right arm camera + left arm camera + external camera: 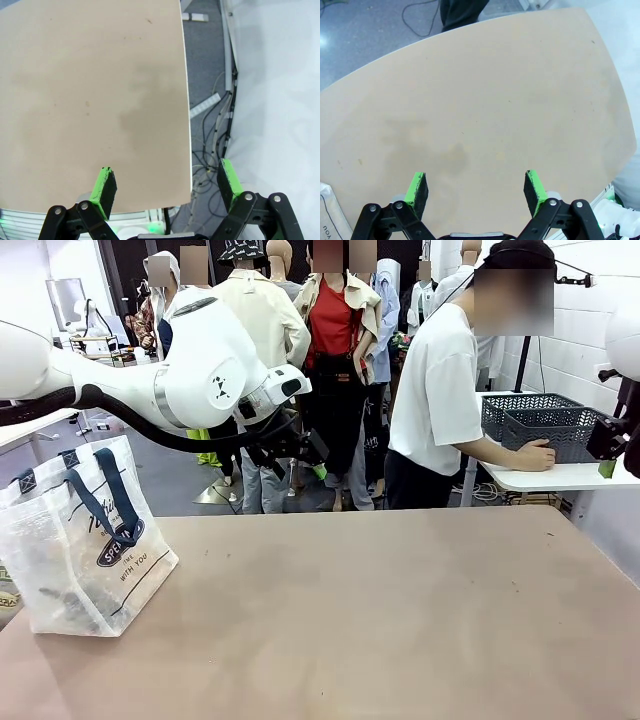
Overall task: Transfer purchased items from the store into the shopping bag.
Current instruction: Move the Reusable shopping bag to the right side of the table.
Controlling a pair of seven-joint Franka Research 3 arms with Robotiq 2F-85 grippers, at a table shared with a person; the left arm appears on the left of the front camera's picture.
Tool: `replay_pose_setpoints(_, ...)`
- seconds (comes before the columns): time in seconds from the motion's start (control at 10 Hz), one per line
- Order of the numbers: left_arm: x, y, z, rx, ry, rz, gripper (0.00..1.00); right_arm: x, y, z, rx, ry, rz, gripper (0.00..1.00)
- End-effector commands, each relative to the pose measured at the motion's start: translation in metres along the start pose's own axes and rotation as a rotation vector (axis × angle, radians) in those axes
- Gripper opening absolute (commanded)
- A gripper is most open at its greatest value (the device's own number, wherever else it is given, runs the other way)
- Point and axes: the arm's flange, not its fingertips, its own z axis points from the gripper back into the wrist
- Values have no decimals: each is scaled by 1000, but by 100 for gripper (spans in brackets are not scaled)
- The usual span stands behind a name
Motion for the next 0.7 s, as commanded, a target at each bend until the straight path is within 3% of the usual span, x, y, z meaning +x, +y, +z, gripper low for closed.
replay_pose_setpoints(0.0,1,0,1,4,-10,-5,100,0,-1,0,-16,6,14,100)
replay_pose_setpoints(0.6,1,0,1,4,-10,-5,100,0,-1,0,-16,6,14,100)
